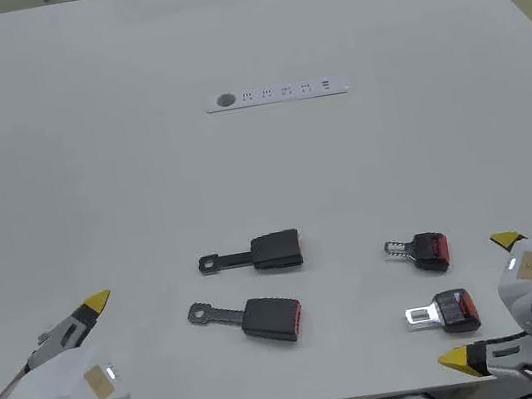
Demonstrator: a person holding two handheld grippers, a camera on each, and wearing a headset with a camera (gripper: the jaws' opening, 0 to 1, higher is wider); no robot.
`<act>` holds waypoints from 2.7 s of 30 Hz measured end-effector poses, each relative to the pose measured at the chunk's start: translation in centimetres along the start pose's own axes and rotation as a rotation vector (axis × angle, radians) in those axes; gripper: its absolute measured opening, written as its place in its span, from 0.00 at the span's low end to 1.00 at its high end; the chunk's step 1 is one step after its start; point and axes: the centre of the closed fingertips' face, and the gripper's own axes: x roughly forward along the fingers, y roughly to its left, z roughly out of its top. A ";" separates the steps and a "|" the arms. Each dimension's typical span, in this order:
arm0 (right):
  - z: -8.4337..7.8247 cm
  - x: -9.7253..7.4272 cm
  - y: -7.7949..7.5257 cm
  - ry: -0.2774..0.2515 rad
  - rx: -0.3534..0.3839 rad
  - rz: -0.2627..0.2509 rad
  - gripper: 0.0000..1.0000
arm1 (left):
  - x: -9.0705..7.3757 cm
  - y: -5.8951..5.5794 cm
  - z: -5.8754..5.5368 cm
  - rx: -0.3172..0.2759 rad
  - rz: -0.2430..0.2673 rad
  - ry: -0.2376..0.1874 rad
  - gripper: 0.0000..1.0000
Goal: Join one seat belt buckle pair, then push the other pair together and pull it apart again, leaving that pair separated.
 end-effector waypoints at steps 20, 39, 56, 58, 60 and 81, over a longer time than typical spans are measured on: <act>0.5 -0.1 0.6 -0.006 -0.016 0.003 0.97 | 0.0 -0.3 -0.4 0.003 -0.003 0.024 0.97; 0.4 -0.4 0.7 0.000 0.000 -0.008 0.98 | -0.2 -0.2 -0.2 0.012 0.009 0.021 0.98; -0.1 -0.7 -0.5 -0.014 0.006 0.002 0.94 | -0.1 -0.2 -0.4 -0.008 -0.004 0.030 0.97; -0.2 -0.7 -0.4 -0.009 0.013 0.011 0.87 | 0.0 -0.3 -0.5 -0.006 -0.011 0.034 0.97; 0.0 -0.7 -0.5 -0.021 0.024 0.010 0.88 | -0.1 -0.3 -0.3 -0.013 -0.012 0.028 0.97; 0.7 -1.0 -0.2 -0.020 -0.133 0.117 0.76 | 1.7 -0.5 1.4 0.015 -0.160 0.033 0.97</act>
